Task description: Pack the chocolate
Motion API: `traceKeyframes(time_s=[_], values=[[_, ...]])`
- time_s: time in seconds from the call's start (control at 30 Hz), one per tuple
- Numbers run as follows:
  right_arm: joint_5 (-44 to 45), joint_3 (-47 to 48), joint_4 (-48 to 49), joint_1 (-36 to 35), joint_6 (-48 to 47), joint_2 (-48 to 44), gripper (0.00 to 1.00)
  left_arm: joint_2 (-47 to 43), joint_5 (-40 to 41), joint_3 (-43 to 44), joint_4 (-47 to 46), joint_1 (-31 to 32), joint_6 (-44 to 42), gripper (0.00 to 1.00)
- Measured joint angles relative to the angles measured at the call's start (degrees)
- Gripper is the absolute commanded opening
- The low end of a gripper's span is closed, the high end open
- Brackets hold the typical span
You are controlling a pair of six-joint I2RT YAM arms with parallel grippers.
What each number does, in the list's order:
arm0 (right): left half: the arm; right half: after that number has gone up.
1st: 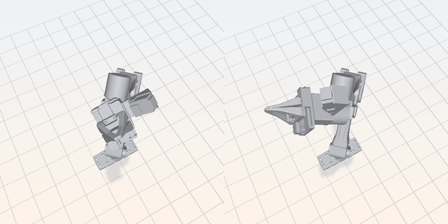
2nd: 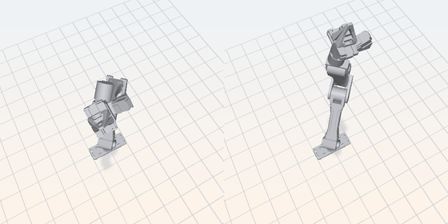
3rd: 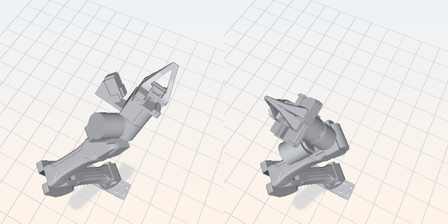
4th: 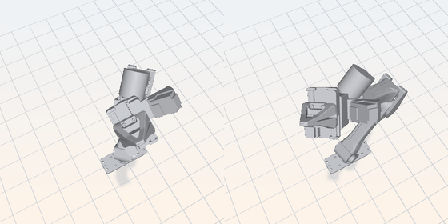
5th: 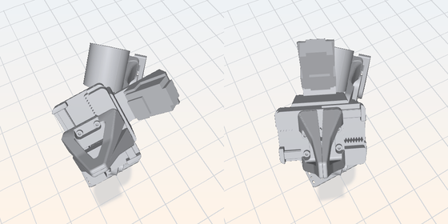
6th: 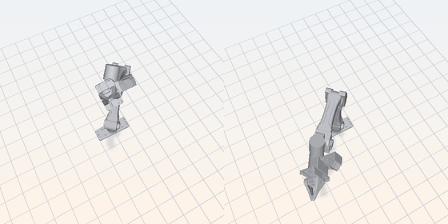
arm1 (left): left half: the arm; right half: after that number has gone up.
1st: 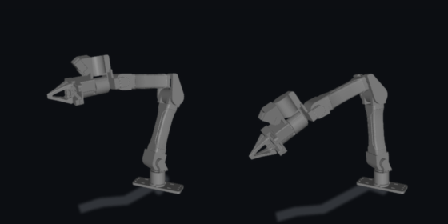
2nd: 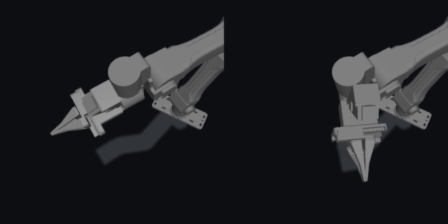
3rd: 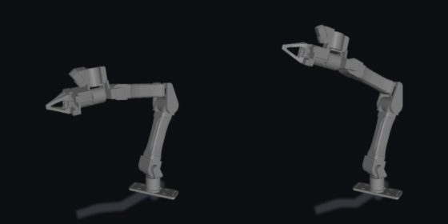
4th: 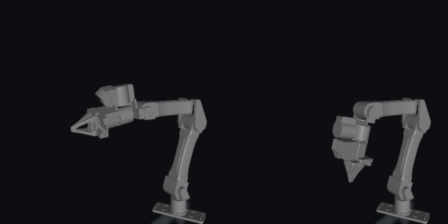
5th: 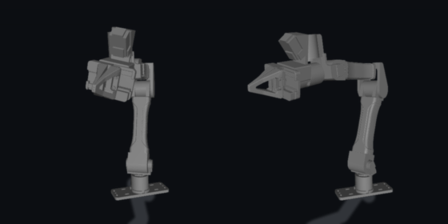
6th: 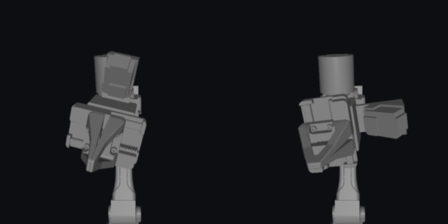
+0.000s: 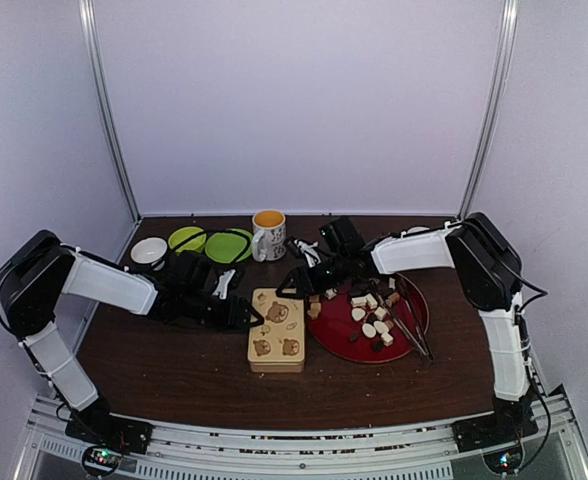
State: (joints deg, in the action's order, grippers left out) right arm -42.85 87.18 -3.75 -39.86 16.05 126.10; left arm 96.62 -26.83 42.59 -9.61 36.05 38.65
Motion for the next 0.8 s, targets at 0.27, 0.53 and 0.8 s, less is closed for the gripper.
traceKeyframes(time_s=[0.27, 0.53, 0.8], values=[[-4.1, -13.0, 9.6, -0.1, 3.5, -5.2, 0.47, 0.2, 0.3, 1.3, 1.6, -0.2, -1.7, 0.46], [-4.2, -24.0, 18.7, -2.6, 11.7, -10.3, 0.38, 0.3, -0.9, 1.4, 1.6, -0.2, -3.0, 0.45], [-1.6, -29.4, 27.5, -3.5, 21.1, -11.0, 0.28, 0.9, -1.7, 1.4, 1.5, -0.4, -5.3, 0.45]])
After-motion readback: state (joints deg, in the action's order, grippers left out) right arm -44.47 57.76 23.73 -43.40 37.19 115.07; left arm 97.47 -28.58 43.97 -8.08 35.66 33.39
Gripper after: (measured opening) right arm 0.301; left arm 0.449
